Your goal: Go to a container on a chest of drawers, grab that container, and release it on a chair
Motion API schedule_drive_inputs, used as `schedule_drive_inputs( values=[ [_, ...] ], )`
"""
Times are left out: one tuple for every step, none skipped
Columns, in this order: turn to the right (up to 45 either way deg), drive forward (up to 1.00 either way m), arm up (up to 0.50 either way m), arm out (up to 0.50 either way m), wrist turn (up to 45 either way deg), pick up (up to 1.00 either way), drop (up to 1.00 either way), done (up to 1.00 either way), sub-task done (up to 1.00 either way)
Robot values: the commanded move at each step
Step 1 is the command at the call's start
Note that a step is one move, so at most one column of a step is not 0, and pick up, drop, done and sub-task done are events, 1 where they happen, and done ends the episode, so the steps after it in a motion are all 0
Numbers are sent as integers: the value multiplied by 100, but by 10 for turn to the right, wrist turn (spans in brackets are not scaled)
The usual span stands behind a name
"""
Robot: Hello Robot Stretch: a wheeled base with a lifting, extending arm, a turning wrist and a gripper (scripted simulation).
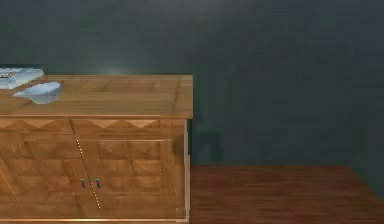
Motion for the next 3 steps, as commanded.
schedule_drive_inputs(
  values=[
    [0,25,0,0,0,0,0,0,0],
    [-450,0,0,0,0,0,0,0,0],
    [-270,0,0,0,0,0,0,0,0]
  ],
)
